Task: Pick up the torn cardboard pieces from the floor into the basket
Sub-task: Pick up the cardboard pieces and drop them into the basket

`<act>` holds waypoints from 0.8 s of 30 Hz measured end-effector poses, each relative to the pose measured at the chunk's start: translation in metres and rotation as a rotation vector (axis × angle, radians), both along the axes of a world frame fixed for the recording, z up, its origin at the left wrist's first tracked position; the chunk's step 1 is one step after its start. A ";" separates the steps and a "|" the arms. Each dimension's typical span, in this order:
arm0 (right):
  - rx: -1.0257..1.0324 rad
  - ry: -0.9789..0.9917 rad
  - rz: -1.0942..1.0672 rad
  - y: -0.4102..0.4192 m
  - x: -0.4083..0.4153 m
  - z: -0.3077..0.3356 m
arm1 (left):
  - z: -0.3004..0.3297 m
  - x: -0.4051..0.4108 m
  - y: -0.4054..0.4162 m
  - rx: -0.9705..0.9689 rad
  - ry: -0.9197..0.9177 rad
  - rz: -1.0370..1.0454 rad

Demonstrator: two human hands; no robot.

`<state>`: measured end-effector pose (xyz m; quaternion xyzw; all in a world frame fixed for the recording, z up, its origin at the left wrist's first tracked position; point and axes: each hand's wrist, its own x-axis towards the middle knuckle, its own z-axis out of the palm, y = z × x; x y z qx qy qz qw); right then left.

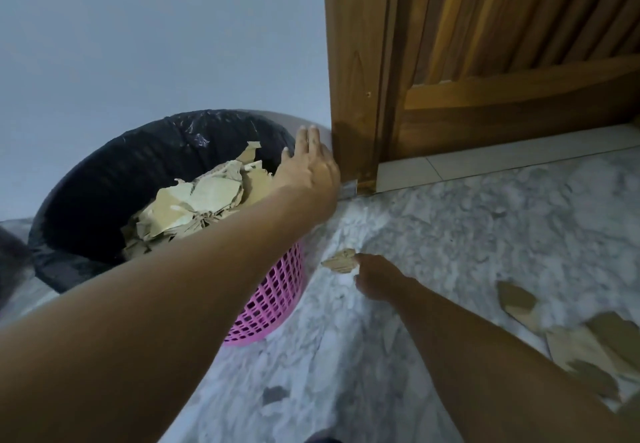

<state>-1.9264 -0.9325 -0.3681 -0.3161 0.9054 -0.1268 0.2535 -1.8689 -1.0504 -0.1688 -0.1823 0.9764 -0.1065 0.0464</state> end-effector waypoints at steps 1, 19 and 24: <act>0.017 0.012 0.026 -0.008 0.000 -0.011 | 0.000 0.000 0.000 -0.008 0.001 -0.010; 0.002 0.529 0.118 -0.001 0.011 -0.033 | 0.016 0.014 0.002 0.391 0.243 -0.029; -0.328 0.203 -0.242 -0.012 -0.009 0.070 | 0.022 0.031 -0.009 0.654 0.436 0.035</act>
